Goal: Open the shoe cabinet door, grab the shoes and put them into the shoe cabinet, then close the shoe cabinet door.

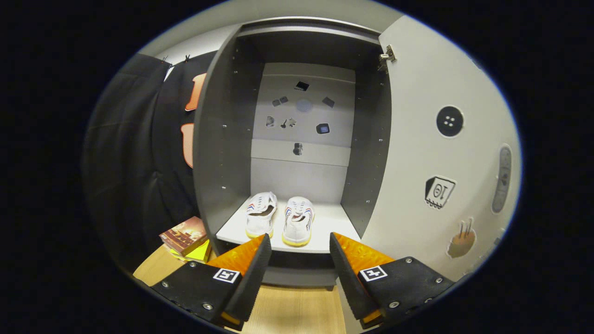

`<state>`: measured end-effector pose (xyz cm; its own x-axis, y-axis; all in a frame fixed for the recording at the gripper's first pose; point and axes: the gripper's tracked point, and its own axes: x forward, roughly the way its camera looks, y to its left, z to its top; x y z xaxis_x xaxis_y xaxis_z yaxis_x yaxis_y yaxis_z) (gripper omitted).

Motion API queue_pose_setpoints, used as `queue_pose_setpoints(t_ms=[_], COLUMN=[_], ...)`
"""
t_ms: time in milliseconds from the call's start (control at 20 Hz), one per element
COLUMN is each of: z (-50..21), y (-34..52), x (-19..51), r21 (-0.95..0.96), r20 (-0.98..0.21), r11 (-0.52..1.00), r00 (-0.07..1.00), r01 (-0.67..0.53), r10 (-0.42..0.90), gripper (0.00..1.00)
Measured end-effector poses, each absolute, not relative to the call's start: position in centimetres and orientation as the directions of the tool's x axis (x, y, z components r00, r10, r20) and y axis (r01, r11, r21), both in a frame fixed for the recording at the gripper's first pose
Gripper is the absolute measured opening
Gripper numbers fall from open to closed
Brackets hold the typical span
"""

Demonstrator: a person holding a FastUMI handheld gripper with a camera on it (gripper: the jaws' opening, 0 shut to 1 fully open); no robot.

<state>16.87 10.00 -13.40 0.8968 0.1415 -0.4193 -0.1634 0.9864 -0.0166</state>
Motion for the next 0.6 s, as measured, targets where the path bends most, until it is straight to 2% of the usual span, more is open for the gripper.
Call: queue_pose_setpoints(t_ms=[250,450,600], z=[-9.4,-8.2,-6.9], y=[6.5,3.1,-0.8], x=[10.1,4.3,1.0], r21=[-0.037,0.007,0.036], r20=[-0.335,-0.351,-0.351], r11=[0.984,0.981,0.989], r00=[0.930,0.918,0.924], r01=[-0.172,-0.192,-0.147], r10=[0.150,0.182,0.150], gripper=[0.82,0.83,0.84])
